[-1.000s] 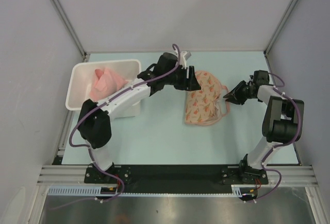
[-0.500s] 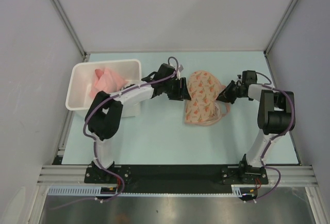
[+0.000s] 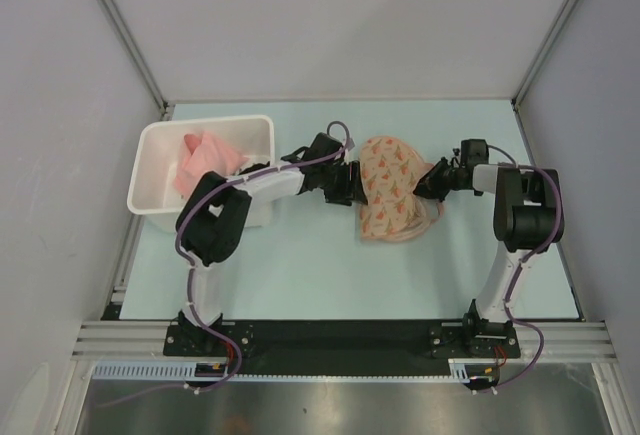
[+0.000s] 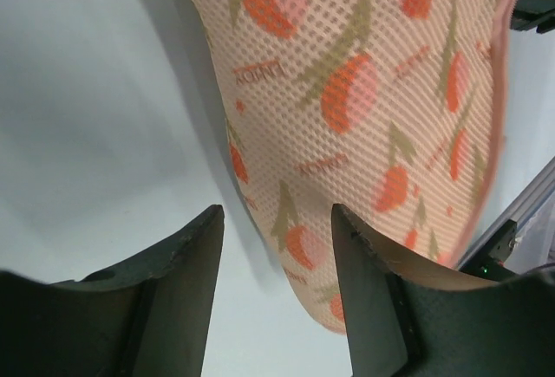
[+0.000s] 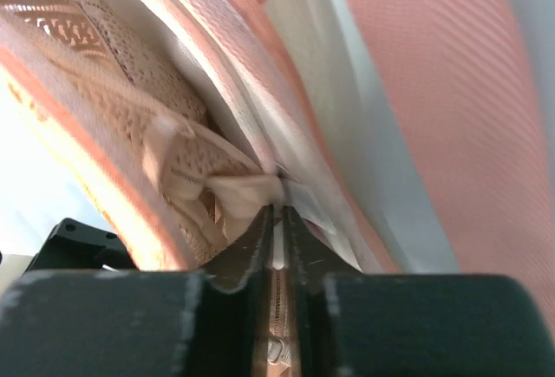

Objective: Place the bra in the laundry bag and zip it closed

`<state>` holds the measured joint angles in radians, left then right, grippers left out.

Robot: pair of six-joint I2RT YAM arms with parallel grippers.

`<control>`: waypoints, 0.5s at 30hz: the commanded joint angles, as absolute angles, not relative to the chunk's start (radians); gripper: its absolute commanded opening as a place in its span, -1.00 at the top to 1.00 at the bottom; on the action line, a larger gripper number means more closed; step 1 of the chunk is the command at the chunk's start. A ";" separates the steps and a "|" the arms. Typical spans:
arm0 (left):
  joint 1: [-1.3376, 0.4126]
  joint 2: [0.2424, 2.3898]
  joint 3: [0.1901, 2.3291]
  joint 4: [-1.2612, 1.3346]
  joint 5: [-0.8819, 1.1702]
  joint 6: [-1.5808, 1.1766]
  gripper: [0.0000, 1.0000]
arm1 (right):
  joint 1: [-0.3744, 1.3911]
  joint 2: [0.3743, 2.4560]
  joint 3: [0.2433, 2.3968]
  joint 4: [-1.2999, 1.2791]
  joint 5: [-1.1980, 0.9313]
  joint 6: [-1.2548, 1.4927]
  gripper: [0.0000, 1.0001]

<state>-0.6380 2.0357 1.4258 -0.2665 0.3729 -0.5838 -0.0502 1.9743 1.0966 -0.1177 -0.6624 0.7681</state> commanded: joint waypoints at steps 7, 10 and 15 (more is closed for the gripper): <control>-0.635 1.773 1.327 -0.298 0.374 -0.543 -0.22 | -0.090 1.801 1.147 -0.432 -0.580 0.617 0.35; -0.637 1.735 1.316 -0.318 0.380 -0.537 -0.23 | -0.101 1.755 1.140 -0.474 -0.549 0.583 0.29; -0.649 1.684 1.282 -0.324 0.397 -0.560 -0.22 | -0.078 1.677 1.141 -0.460 -0.511 0.505 0.17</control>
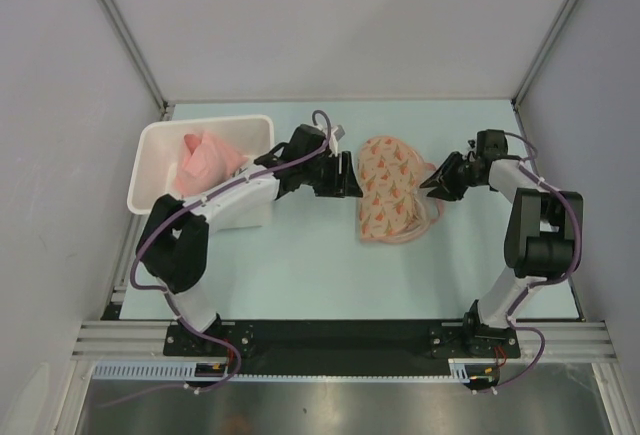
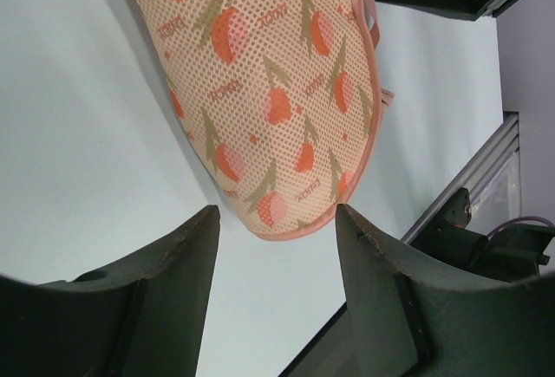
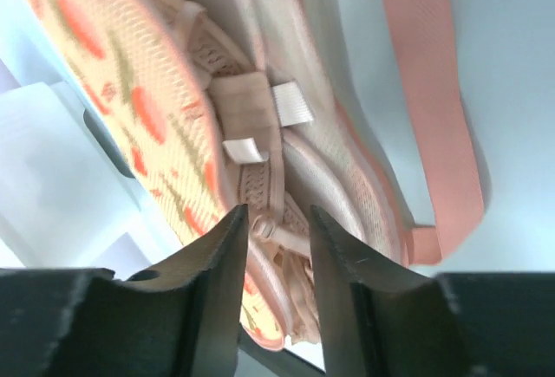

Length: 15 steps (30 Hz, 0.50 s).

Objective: Place the bra in the laundry bag and zip it closed

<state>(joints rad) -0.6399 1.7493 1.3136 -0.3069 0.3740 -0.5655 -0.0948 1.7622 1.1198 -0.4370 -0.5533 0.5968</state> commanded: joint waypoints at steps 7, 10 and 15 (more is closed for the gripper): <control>-0.663 1.651 1.249 -0.322 0.426 -0.575 -0.22 | -0.009 1.727 1.189 -0.437 -0.543 0.494 0.08; -0.664 1.644 1.247 -0.325 0.428 -0.574 -0.22 | -0.003 1.759 1.206 -0.437 -0.529 0.494 0.08; -0.663 1.623 1.244 -0.339 0.425 -0.569 -0.22 | 0.025 1.782 1.207 -0.423 -0.525 0.494 0.21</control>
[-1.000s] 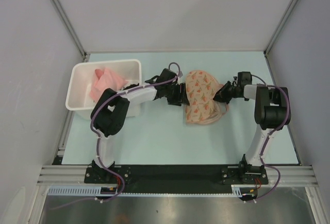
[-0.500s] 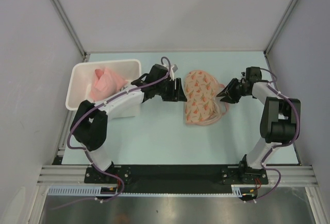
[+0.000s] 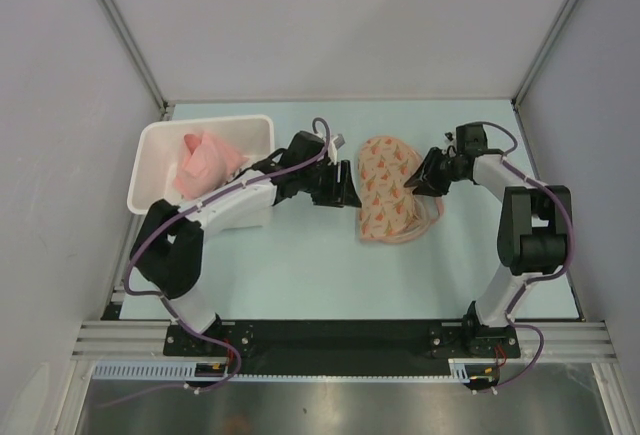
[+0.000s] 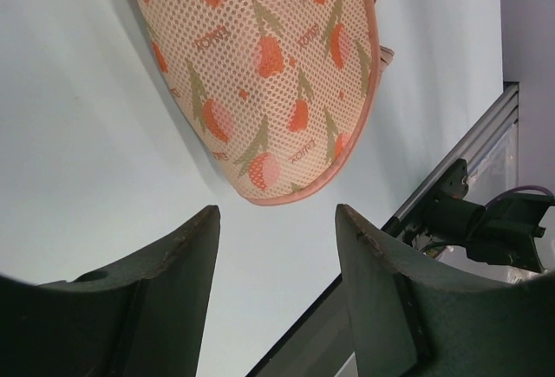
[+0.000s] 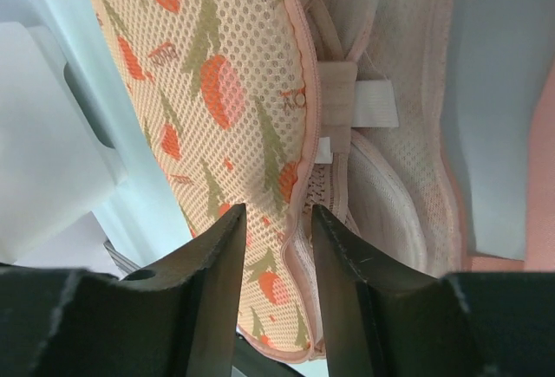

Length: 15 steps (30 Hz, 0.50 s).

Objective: Place the bra in the laundry bag and zip it closed

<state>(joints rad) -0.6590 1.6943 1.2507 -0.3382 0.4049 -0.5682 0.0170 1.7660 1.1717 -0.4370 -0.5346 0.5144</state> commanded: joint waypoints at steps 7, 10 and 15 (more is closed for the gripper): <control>-0.663 1.600 1.232 -0.354 0.405 -0.563 -0.22 | 0.028 1.767 1.232 -0.451 -0.532 0.495 0.69; -0.663 1.605 1.236 -0.360 0.402 -0.560 -0.22 | 0.025 1.727 1.297 -0.564 -0.500 0.471 0.76; -0.661 1.623 1.242 -0.359 0.402 -0.557 -0.22 | 0.009 1.667 1.313 -0.657 -0.506 0.498 0.98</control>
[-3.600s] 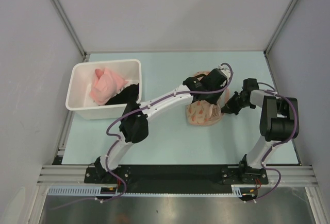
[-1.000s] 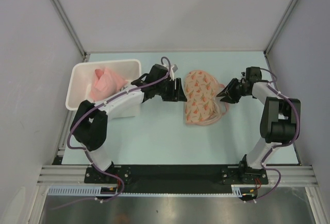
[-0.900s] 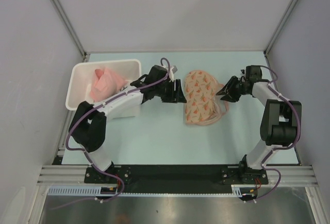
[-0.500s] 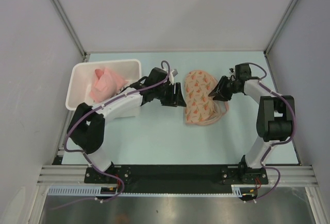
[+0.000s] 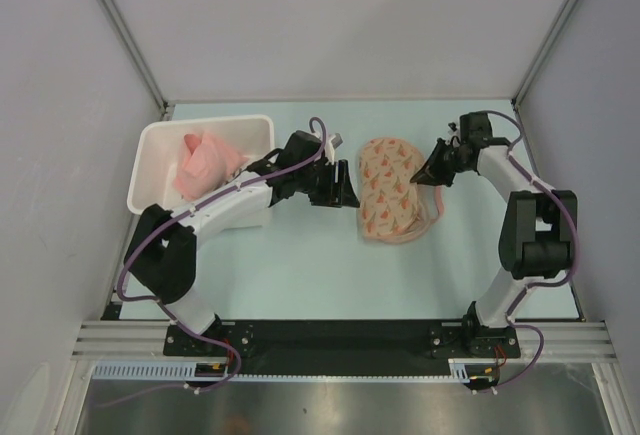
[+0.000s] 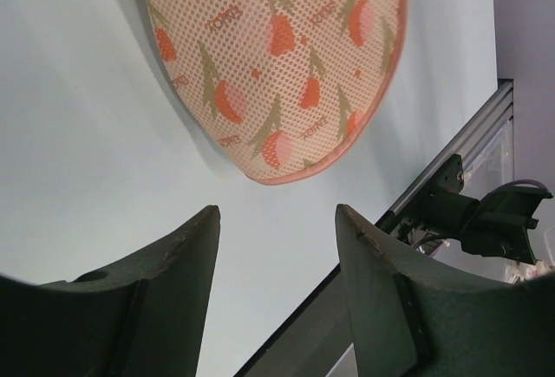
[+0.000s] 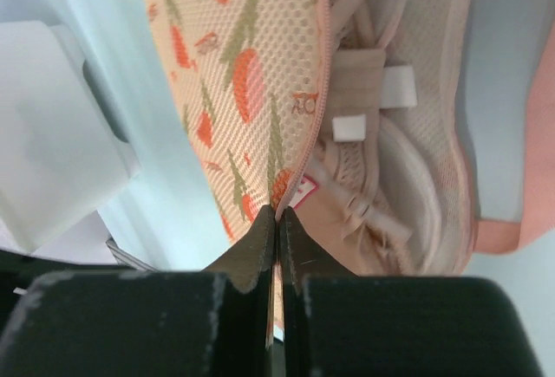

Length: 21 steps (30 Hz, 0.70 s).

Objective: Place the bra in the laundry bag and zip it closed

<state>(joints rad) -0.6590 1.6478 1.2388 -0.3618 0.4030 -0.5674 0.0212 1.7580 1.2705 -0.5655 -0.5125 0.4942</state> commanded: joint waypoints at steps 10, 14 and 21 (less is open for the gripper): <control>-0.660 1.681 1.282 -0.365 0.425 -0.551 -0.22 | -0.087 1.693 1.272 -0.666 -0.413 0.420 1.00; -0.660 1.687 1.289 -0.370 0.433 -0.551 -0.22 | -0.104 1.805 1.302 -0.624 -0.357 0.345 1.00; -0.660 1.680 1.275 -0.373 0.426 -0.555 -0.22 | -0.114 1.969 1.380 -0.554 -0.373 0.336 1.00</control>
<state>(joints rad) -0.6590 1.6897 1.2419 -0.3725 0.4072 -0.5671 -0.1051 1.9129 1.2972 -0.6231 -0.3946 0.3702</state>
